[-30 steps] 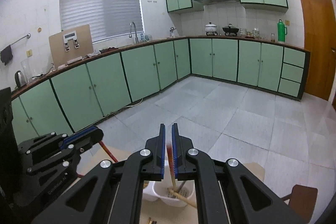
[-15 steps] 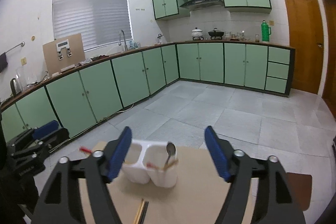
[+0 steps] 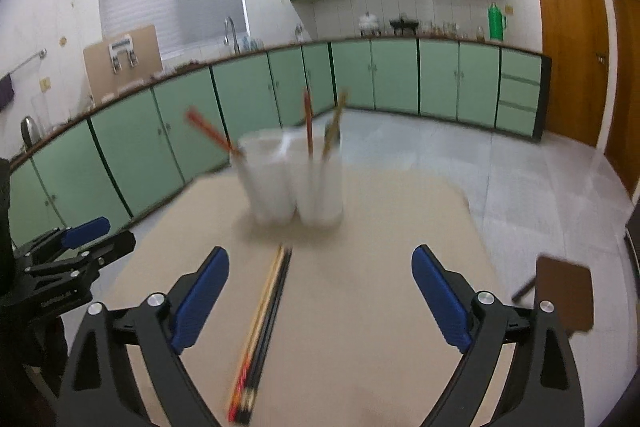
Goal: Organize utensils
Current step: 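Move both open tools back to the remaining chopsticks on the table, then grasp a black chopstick with the right tool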
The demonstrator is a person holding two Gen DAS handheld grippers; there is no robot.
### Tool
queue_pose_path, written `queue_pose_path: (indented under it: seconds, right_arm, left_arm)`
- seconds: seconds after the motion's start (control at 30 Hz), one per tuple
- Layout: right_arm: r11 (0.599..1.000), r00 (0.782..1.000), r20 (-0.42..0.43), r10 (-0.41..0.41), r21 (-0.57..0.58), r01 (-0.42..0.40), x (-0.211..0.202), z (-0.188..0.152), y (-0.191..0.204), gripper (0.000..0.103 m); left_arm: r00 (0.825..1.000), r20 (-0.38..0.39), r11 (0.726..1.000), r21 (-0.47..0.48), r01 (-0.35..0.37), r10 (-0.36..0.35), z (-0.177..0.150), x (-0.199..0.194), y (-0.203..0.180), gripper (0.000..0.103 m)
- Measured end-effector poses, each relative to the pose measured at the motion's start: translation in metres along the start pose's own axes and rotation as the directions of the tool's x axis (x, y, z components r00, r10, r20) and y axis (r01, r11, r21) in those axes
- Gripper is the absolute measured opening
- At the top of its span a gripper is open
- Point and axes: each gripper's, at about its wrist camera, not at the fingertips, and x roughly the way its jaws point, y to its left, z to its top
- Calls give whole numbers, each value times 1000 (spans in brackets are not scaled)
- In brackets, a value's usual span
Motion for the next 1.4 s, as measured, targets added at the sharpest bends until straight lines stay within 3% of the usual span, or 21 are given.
queue_pose_path:
  seconds: [0.23,0.4,0.57,0.9,1.13,1.23,1.4]
  right_arm:
    - [1000,993,-119,-16,-13,15,11,-57,11,90]
    - [999,981,-191,-1,-47,-8,16,-86,23,79]
    - [996,970,-241,6,-85,-28,18,-101,34,66]
    - [996,966,-259,2,-84,-25,25,-107,40,61]
    - [996,968,-246,-55,-78,37,19,-105,27,60]
    - [998,968,-249,-11,-58,-3,16,-107,27,57]
    - [998,966,-257,3,-67,-21,20,-112,35,39]
  left_arm:
    - [991,-134,999,28,-22,26,-58,10,1,68]
    - [978,-207,999,30,-34,40,-80,14,0,68]
    - [974,-221,999,27,-36,41,-87,11,5,69]
    - [974,-222,999,29,-30,36,-89,9,-2,69]
    - [974,-224,999,26,-28,33,-88,10,-3,70]
    - [974,-226,1000,22,-21,25,-89,10,-5,70]
    - [972,-235,1000,24,-16,21,-90,11,-8,70]
